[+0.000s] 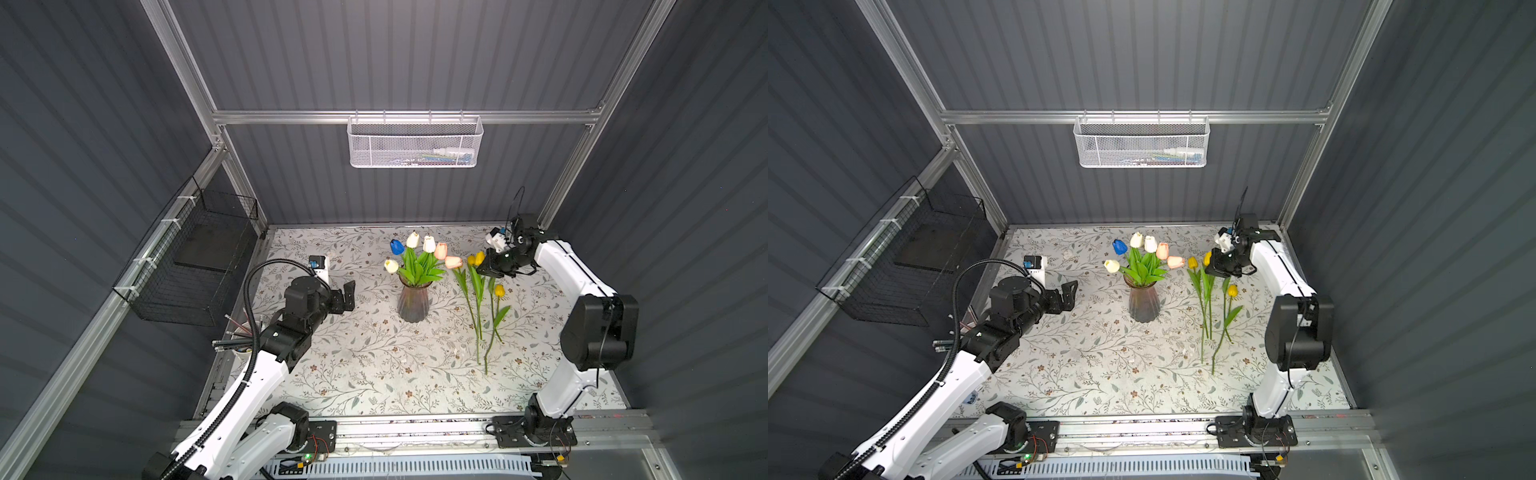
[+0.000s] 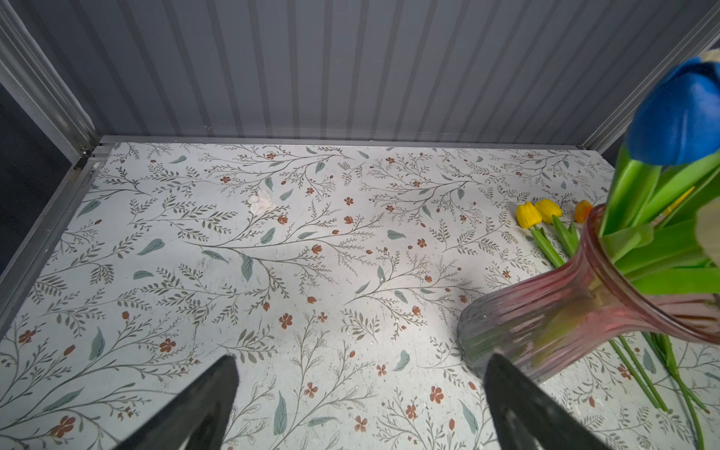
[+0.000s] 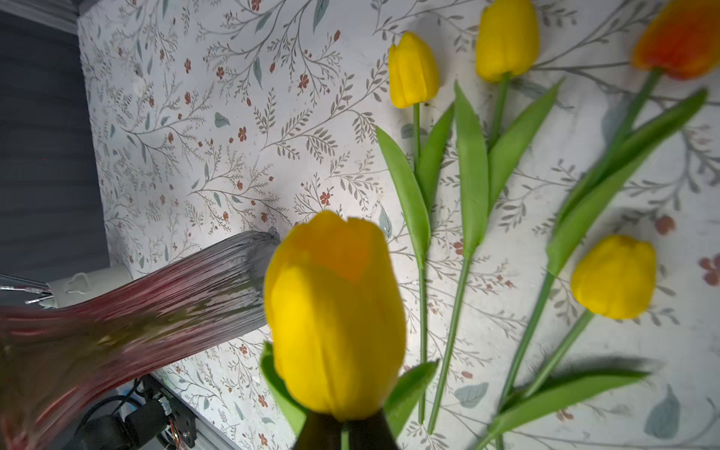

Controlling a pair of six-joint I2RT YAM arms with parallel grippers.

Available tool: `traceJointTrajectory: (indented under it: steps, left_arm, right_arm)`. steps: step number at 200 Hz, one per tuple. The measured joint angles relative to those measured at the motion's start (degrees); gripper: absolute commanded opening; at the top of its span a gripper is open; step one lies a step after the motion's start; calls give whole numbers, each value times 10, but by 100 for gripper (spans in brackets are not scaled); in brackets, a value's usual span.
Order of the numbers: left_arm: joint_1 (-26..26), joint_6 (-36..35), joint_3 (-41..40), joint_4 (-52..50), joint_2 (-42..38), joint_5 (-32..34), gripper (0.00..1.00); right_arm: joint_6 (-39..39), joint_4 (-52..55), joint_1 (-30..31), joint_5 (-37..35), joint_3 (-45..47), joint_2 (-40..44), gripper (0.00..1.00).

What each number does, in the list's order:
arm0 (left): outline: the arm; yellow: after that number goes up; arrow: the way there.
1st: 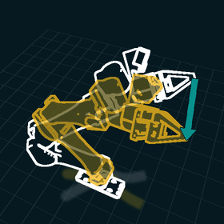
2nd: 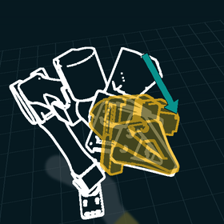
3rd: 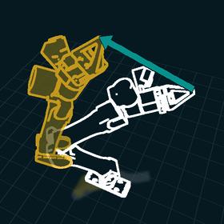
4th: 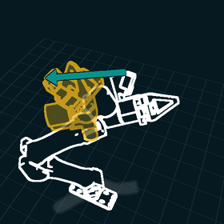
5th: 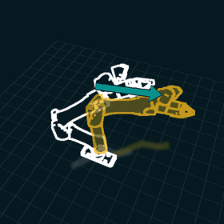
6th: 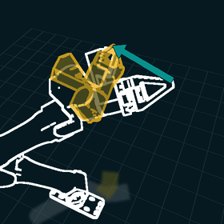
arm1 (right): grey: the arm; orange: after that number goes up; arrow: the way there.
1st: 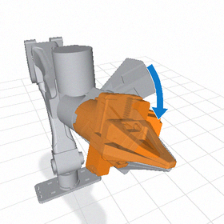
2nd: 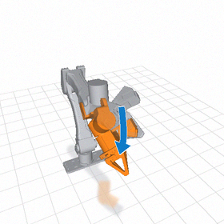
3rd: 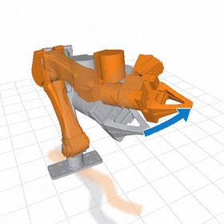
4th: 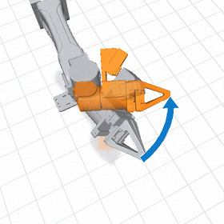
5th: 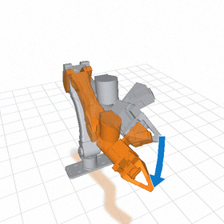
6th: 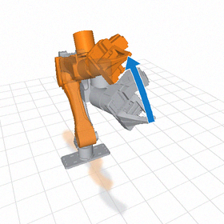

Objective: Pick out yellow flowers from the vase
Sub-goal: Place the flower at the center of the board.

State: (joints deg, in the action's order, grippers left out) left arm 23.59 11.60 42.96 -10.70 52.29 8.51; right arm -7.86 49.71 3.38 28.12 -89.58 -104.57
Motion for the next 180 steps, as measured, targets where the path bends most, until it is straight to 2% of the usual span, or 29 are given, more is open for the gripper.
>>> traceJointTrajectory:
  steps: [76,180]
  left_arm:
    - [0,0,-15,9,16,22,100]
    - [0,0,-15,8,18,46,99]
  right_arm:
    - [60,27,82,-95,-128,-146,0]
    - [80,-17,137,-172,-132,-203,0]
